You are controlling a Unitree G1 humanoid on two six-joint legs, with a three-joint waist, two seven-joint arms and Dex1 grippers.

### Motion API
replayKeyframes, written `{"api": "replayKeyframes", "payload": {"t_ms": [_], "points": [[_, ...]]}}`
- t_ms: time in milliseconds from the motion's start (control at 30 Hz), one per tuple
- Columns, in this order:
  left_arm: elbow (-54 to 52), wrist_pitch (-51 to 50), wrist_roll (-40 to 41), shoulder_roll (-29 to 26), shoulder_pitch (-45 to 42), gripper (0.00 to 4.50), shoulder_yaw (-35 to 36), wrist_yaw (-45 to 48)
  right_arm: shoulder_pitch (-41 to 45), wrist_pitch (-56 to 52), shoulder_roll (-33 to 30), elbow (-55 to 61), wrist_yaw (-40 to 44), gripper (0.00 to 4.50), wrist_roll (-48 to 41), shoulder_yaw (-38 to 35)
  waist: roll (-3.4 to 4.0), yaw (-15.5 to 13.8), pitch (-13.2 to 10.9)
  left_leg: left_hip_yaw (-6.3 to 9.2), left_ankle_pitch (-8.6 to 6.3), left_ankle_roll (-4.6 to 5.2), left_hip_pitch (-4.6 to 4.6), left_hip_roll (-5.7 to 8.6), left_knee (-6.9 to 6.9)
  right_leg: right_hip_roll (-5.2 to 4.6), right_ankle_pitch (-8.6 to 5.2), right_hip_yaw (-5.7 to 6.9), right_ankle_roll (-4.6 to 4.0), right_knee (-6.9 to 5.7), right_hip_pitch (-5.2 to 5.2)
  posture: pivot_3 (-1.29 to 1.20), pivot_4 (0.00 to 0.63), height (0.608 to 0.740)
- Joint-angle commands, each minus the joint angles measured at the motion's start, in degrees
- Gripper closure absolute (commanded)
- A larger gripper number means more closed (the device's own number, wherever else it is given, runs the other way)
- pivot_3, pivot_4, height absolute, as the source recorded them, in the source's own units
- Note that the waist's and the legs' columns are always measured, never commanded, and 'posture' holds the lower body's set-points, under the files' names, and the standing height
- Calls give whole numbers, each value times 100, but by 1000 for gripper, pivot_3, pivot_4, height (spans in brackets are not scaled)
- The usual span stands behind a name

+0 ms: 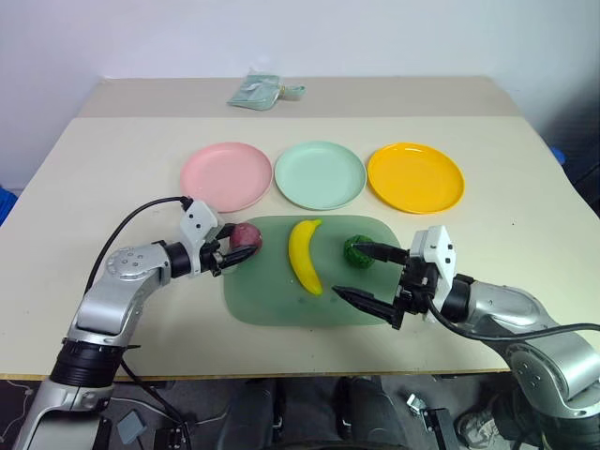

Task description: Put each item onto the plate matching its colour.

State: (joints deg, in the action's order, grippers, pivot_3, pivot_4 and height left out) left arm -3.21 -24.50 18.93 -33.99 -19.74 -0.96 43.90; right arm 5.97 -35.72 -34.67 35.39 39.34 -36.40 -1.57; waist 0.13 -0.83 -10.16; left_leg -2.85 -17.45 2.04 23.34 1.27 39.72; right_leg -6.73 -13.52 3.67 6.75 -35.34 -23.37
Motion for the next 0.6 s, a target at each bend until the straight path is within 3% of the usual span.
{"api": "replayKeyframes", "payload": {"t_ms": [33, 200, 467, 600], "points": [[511, 317, -296, 334, -663, 2200, 403, -899, 483, 248, 288, -243, -292, 0, 308, 189, -1, -7, 0, 2, 0, 0, 1, 1, 6, 0, 0, 1, 0, -4, 2, 0, 150, 740], [1974, 44, -753, 879, -1881, 2200, 785, -2559, 1153, 286, 732, -729, -589, 0, 698, 553, -7, 5, -2, 6, -5, 9, 8, 3, 20, 3, 0, 5, 3, -16, 1, 0, 150, 740], [3402, 30, -1085, 1212, -2875, 2200, 662, -2961, 1642, 137, 1088, -964, -826, 0, 1022, 890, -12, 9, -4, 3, -7, 14, 12, 9, 22, 2, -2, 6, 6, -37, -3, 0, 150, 740], [3576, 87, -1193, 1146, -2992, 327, 630, -2886, 1757, -185, 1016, -963, -1048, 0, 1303, 1023, -13, 17, -5, 1, -7, 13, 12, 8, 22, 2, -2, 6, 7, -40, -4, 0, 150, 740]]}}
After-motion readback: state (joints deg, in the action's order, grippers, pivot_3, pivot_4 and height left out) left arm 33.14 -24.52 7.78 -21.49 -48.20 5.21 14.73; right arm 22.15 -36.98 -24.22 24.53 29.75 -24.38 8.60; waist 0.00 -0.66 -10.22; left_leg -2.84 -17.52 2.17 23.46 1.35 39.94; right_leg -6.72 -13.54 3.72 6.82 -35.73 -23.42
